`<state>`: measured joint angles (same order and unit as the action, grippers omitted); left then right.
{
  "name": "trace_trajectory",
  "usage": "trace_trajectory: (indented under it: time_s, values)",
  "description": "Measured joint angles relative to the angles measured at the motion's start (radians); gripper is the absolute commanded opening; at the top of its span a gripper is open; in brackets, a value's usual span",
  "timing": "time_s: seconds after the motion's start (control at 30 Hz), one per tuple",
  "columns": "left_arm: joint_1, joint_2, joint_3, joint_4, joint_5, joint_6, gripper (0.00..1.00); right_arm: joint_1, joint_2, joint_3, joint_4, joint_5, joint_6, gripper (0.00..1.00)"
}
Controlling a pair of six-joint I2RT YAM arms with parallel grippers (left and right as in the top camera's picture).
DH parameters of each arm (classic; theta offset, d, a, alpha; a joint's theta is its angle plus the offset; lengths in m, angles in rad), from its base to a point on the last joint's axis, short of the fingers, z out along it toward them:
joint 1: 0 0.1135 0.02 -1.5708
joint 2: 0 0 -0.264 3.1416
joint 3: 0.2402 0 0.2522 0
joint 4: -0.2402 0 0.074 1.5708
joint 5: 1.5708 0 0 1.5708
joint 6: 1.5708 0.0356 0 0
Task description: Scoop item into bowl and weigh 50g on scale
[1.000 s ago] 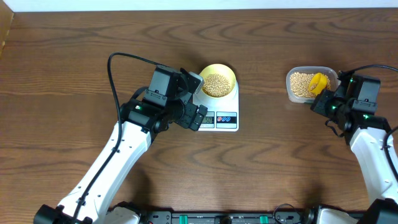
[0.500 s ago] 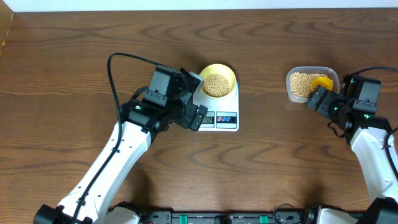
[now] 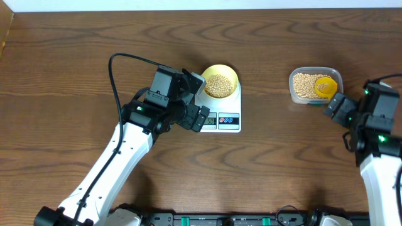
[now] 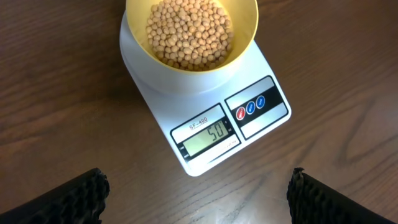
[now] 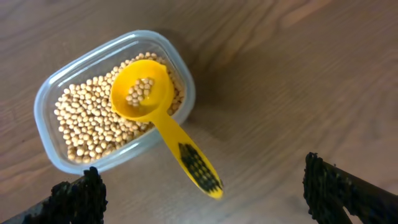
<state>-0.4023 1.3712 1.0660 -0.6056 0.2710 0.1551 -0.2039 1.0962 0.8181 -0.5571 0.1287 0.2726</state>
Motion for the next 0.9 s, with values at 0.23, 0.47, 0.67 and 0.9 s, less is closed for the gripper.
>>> trace_trajectory:
  time_s: [0.23, 0.47, 0.67, 0.9]
  values:
    - [0.000, 0.000, 0.000, 0.000, 0.000, 0.000, 0.94, 0.000, -0.154, 0.000, -0.080, -0.086, -0.050, 0.99]
    - [0.000, 0.000, 0.000, 0.000, 0.000, 0.000, 0.94, 0.000, -0.315, 0.000, -0.187, -0.121, -0.149, 0.99]
    - [0.000, 0.000, 0.000, 0.000, 0.000, 0.000, 0.94, 0.000, -0.375, 0.000, -0.243, -0.130, -0.172, 0.99]
    - [0.000, 0.000, 0.000, 0.000, 0.000, 0.000, 0.94, 0.000, -0.372, 0.000, -0.311, -0.133, -0.179, 0.99]
